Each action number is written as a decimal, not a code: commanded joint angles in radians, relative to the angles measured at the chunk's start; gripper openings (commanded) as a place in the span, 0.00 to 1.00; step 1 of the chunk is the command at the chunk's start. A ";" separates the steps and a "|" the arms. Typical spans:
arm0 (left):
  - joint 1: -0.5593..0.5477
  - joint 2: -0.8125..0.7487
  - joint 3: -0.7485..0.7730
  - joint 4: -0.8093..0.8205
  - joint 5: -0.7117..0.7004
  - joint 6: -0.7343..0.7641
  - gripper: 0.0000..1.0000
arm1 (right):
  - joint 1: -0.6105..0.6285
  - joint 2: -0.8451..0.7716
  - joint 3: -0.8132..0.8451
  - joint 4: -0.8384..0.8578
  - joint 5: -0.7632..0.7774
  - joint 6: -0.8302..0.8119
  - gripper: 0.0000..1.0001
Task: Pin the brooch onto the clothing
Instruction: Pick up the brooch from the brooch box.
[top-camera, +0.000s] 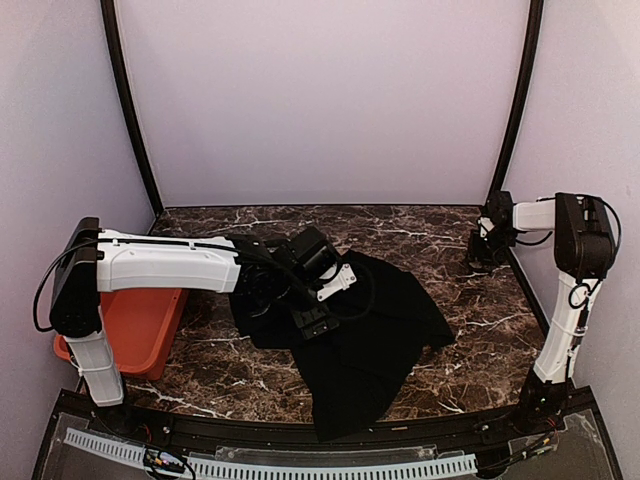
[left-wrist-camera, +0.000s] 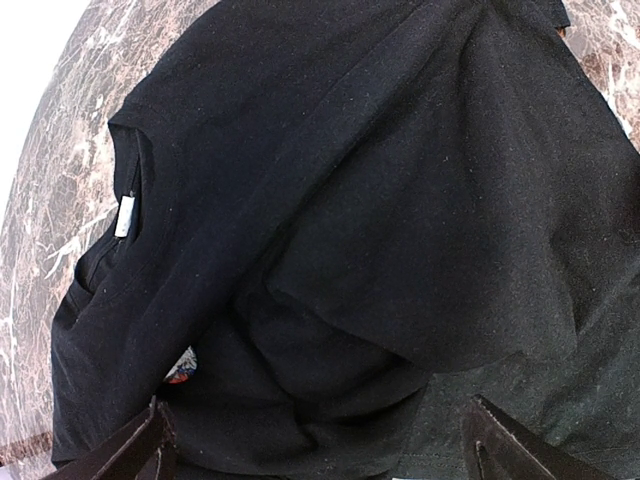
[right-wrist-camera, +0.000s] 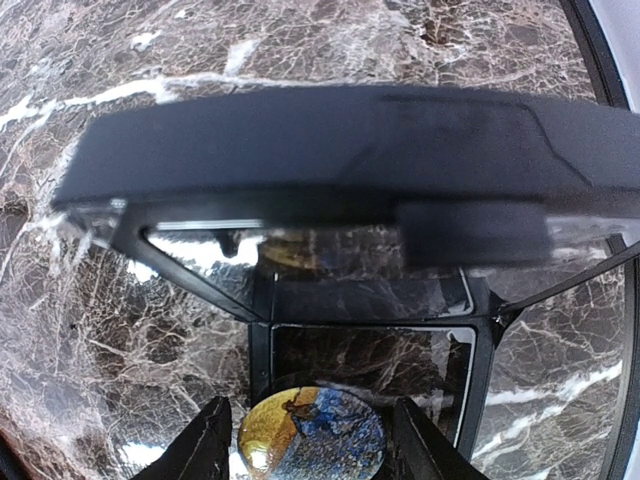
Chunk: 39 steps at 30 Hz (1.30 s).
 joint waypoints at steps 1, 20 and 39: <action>-0.010 0.000 -0.001 -0.021 -0.011 0.012 0.99 | -0.015 -0.025 -0.019 -0.009 -0.003 0.013 0.53; -0.012 0.004 0.001 -0.021 -0.016 0.016 0.99 | -0.027 -0.047 -0.023 0.007 -0.030 0.038 0.38; -0.002 -0.120 -0.060 0.044 0.057 0.084 0.99 | 0.218 -0.271 0.011 -0.189 -0.459 -0.186 0.38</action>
